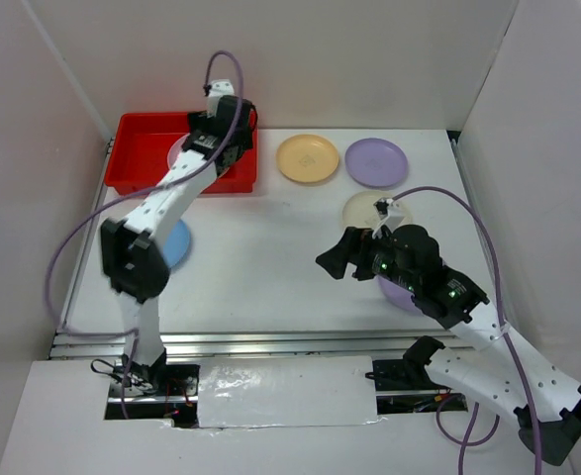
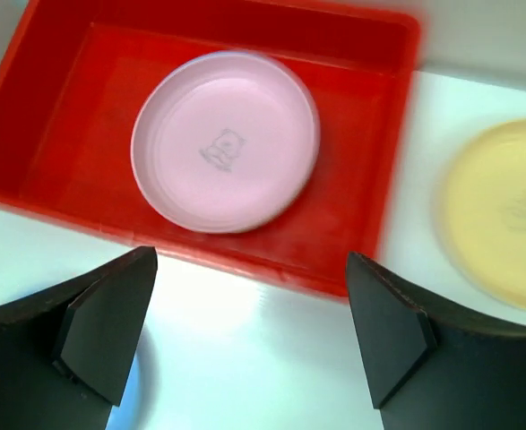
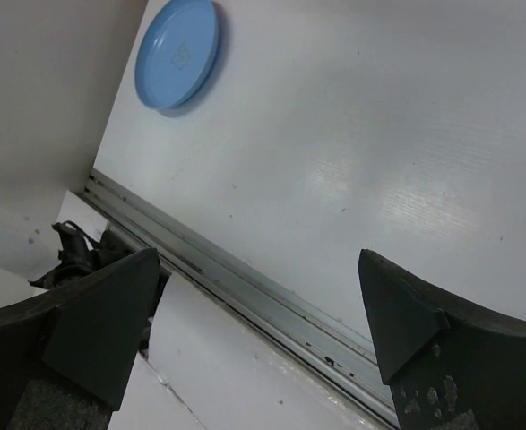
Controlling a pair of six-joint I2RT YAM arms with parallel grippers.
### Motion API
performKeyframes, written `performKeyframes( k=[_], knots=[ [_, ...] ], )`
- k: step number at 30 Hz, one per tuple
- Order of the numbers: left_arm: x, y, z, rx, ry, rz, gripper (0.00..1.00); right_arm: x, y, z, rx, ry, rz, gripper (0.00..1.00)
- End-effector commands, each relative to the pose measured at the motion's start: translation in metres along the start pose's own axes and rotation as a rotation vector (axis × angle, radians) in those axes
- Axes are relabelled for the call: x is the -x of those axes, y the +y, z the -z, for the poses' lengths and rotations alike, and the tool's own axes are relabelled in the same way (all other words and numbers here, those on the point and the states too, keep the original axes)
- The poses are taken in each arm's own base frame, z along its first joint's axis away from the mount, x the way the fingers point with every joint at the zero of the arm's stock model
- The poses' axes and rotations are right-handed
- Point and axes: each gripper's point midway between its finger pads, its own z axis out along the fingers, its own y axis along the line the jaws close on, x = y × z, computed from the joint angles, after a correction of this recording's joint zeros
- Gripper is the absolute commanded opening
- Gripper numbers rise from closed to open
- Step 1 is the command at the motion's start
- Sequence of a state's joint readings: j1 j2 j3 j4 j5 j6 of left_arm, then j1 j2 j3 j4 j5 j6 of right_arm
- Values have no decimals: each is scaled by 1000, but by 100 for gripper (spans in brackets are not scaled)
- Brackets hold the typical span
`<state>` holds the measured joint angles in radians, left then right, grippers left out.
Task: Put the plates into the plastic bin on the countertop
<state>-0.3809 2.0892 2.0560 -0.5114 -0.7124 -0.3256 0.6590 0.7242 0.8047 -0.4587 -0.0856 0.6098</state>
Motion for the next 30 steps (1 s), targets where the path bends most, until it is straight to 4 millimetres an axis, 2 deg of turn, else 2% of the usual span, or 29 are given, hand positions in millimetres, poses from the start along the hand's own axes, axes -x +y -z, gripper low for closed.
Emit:
performKeyframes(
  k=[1,2,3,4,5,6,7,8,9,10,11,12,13,14,17,20,25,26,29,30],
  knots=[
    [17,52,104,6,-7,351,99,21,20,-2,65,-74,5,100],
    [1,57,110,0,22,382,99,19,21,-2,70,-72,5,100],
    [-1,71,126,-30,31,510,99,16,21,-3,78,-64,-1,100],
    [-51,81,118,14,123,497,99,15,22,-3,83,-64,-3,100],
    [-68,88,118,37,155,596,99,10,22,-3,89,-51,-6,100],
    [-103,111,118,84,186,639,99,9,24,-2,98,-51,-7,100],
    [-117,120,116,99,197,680,99,8,24,-1,100,-51,-6,100],
    [-132,140,111,147,208,753,99,5,22,-2,97,-48,-9,100],
    [-159,154,116,174,241,780,99,6,23,0,103,-51,-5,100],
    [-167,164,114,193,239,817,99,5,23,1,102,-48,-5,100],
    [-171,186,114,237,217,890,99,2,23,1,104,-40,1,100],
    [-196,195,113,273,250,901,99,1,23,2,111,-39,2,100],
    [-200,203,110,288,239,936,99,0,24,2,117,-35,9,100],
    [-219,222,106,349,252,973,99,-3,23,2,120,-28,11,100],
    [-247,239,97,408,306,1042,99,-10,25,4,146,-13,13,100],
    [-264,243,85,439,344,1069,99,-15,24,7,151,-3,10,100],
    [-286,242,63,485,427,1042,98,-14,21,15,137,-20,10,100],
    [-293,242,65,512,460,1031,97,-13,20,16,133,-23,12,100],
    [-306,240,58,538,490,1017,91,-10,22,17,132,-28,11,100],
    [-316,240,59,553,509,1018,87,-11,22,16,130,-22,12,100]
  ],
)
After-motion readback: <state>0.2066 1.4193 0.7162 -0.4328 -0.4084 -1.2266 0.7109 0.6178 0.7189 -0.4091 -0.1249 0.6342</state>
